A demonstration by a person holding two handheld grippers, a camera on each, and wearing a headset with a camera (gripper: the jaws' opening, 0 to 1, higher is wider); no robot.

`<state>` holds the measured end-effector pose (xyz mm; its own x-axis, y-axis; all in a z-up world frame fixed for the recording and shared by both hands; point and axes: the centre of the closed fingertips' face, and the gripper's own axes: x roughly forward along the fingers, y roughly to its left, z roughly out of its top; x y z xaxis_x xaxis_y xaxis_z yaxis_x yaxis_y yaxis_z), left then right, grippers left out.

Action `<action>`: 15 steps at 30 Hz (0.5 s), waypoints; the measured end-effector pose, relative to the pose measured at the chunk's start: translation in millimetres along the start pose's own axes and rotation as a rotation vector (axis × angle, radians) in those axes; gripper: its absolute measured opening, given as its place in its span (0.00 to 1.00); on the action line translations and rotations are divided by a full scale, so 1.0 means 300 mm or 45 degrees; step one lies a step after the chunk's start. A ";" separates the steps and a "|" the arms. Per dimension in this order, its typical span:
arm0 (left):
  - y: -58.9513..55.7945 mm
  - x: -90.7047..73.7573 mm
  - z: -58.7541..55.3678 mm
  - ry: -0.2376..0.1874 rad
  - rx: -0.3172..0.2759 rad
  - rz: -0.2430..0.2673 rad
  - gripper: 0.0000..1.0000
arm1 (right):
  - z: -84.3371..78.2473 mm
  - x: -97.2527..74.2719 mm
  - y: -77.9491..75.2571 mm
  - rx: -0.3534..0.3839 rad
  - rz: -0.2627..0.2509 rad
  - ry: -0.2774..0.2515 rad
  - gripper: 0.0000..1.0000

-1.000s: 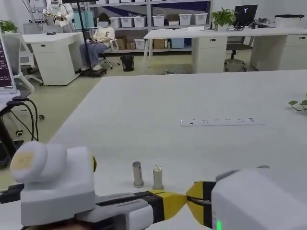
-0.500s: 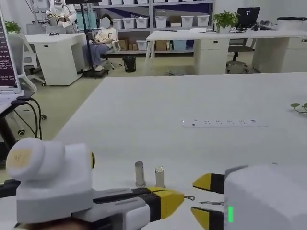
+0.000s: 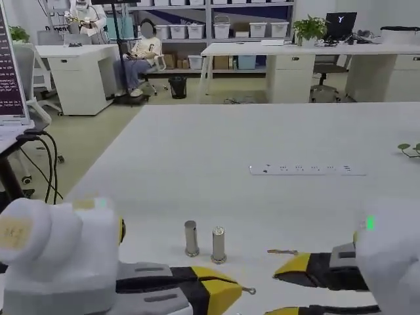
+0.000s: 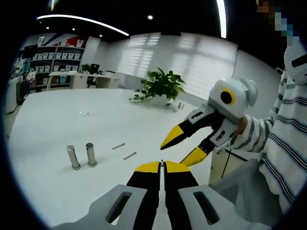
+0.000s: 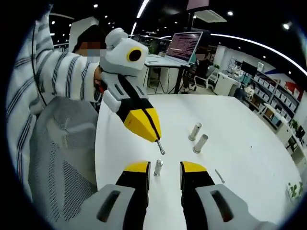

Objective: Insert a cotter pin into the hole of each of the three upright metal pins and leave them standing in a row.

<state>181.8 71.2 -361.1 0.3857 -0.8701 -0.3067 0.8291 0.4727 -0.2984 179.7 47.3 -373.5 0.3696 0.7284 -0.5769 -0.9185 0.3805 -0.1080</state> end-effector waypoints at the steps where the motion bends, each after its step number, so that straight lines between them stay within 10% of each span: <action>1: -0.007 -0.001 0.000 0.000 0.032 -0.013 0.00 | 0.002 0.001 0.004 0.036 0.018 -0.016 0.20; 15: -0.071 -0.005 0.008 0.001 0.227 -0.118 0.00 | 0.004 0.017 0.049 0.216 0.139 -0.120 0.06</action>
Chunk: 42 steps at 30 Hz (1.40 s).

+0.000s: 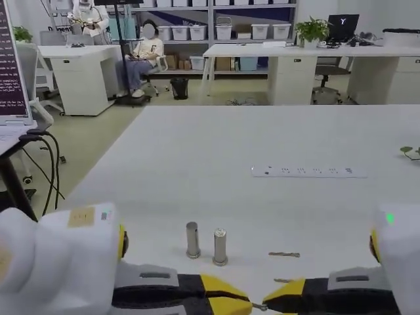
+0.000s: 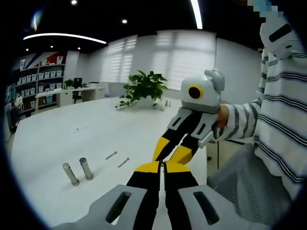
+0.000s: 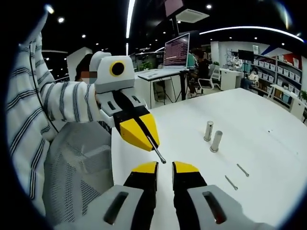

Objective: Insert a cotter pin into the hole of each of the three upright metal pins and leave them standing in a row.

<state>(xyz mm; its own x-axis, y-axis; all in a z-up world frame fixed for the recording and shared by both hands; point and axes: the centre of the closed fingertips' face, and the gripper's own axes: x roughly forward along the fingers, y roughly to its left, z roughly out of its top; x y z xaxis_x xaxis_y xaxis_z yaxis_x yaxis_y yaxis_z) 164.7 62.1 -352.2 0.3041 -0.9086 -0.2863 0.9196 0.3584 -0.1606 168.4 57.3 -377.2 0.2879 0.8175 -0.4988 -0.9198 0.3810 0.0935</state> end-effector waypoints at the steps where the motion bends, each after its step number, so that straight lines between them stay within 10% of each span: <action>1: -0.003 0.000 0.001 0.000 0.000 -0.004 0.00 | 0.001 0.000 0.003 0.002 0.007 -0.004 0.04; 25: -0.053 0.005 -0.079 0.151 0.052 -0.109 0.00 | -0.041 -0.009 0.081 0.001 0.185 0.038 0.00; 42: 0.013 0.017 -0.111 0.182 0.099 0.020 0.16 | -0.067 -0.024 0.001 -0.030 0.041 0.064 0.00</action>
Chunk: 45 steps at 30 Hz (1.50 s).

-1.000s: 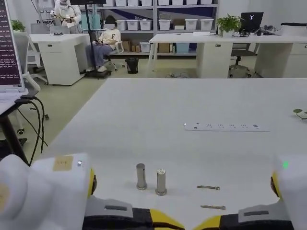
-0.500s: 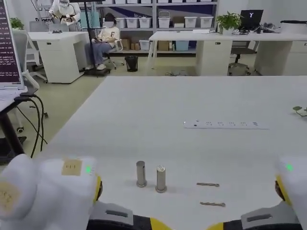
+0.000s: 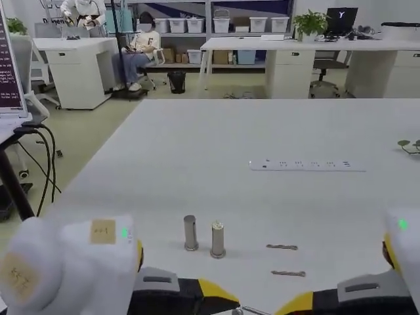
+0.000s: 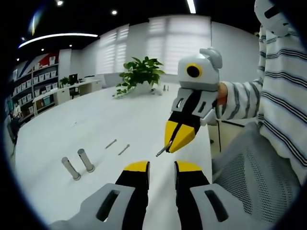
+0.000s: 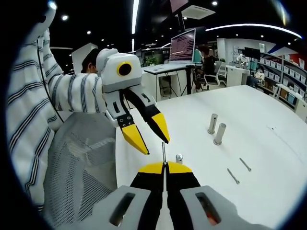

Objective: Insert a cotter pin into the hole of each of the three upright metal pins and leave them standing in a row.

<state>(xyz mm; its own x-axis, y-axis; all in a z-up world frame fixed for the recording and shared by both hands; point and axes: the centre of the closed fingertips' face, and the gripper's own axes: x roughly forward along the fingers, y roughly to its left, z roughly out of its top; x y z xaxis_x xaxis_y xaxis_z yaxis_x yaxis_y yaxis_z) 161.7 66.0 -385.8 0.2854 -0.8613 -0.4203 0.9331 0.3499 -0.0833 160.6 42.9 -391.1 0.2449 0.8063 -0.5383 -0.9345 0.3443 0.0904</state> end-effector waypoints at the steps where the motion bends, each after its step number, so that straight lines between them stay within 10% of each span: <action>1: 0.008 0.000 -0.003 0.005 0.002 0.013 0.15 | -0.008 0.001 -0.014 0.004 -0.016 0.009 0.00; 20: 0.111 0.051 -0.078 0.133 0.008 0.103 0.18 | -0.123 0.070 -0.094 -0.092 -0.050 0.226 0.00; 45: 0.117 0.103 -0.136 0.228 -0.004 0.074 0.06 | -0.142 0.116 -0.097 -0.139 0.038 0.277 0.00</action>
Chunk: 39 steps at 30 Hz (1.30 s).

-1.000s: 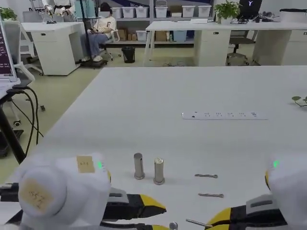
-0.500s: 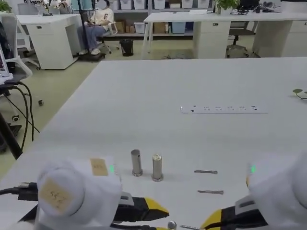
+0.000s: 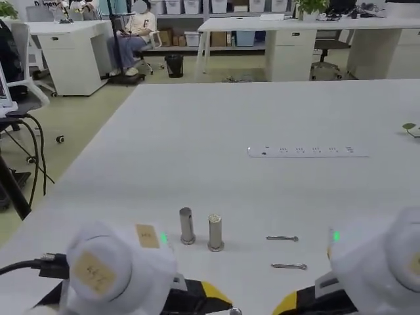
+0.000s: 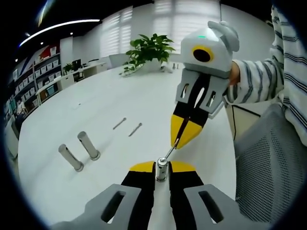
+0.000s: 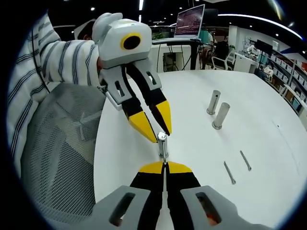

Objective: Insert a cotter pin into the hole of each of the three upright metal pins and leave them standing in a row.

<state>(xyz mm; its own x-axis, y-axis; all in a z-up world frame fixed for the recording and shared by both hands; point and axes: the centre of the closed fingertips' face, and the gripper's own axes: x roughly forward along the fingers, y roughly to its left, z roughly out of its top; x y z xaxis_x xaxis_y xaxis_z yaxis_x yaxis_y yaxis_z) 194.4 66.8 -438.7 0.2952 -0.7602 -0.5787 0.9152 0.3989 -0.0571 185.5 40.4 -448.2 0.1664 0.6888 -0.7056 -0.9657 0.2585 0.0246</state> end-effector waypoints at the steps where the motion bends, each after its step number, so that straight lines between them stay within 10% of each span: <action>1: -0.001 0.000 0.001 0.000 0.003 -0.001 0.06 | 0.000 0.002 0.002 -0.003 0.005 0.002 0.00; 39: -0.015 -0.003 -0.005 0.050 -0.052 -0.036 0.06 | 0.052 0.074 0.024 -0.146 0.102 -0.020 0.00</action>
<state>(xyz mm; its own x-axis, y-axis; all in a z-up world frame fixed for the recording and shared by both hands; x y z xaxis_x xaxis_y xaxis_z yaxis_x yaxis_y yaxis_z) 189.6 66.3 -439.1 0.2576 -0.7513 -0.6077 0.9108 0.3987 -0.1069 185.3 68.2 -452.8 0.0899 0.7147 -0.6936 -0.9923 0.1236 -0.0013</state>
